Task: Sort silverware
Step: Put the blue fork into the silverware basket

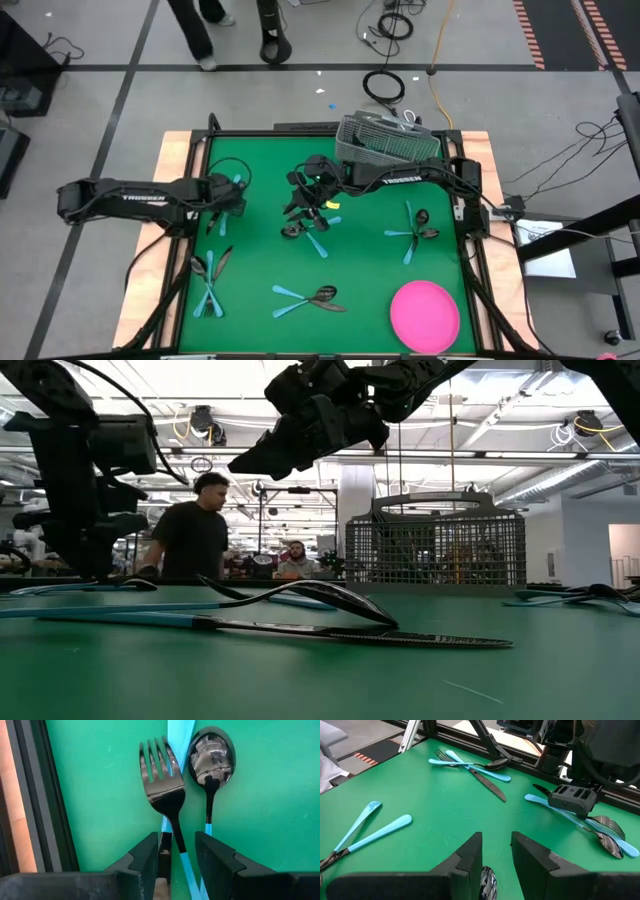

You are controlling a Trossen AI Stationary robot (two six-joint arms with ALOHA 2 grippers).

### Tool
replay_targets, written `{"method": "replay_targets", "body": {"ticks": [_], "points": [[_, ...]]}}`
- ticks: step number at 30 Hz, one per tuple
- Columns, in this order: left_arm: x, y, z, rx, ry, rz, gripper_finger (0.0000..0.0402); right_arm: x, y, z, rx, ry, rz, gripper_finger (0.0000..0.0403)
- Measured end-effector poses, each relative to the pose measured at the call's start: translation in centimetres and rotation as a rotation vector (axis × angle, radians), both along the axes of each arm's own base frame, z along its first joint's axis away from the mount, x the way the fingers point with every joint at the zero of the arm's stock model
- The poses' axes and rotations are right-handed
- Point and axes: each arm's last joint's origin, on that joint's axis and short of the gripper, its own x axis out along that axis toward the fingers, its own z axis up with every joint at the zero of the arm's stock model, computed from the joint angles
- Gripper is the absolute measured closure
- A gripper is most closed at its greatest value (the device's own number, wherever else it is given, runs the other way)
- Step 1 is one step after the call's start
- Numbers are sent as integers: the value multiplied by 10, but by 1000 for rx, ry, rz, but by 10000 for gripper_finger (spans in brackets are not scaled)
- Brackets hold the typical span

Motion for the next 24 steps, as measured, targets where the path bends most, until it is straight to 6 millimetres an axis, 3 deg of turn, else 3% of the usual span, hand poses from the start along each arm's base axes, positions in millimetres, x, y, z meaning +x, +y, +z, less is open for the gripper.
{"method": "replay_targets", "body": {"ticks": [24], "points": [[12,4,-13,10,59,-40,277,0,0,0,5,8,-2,310]]}}
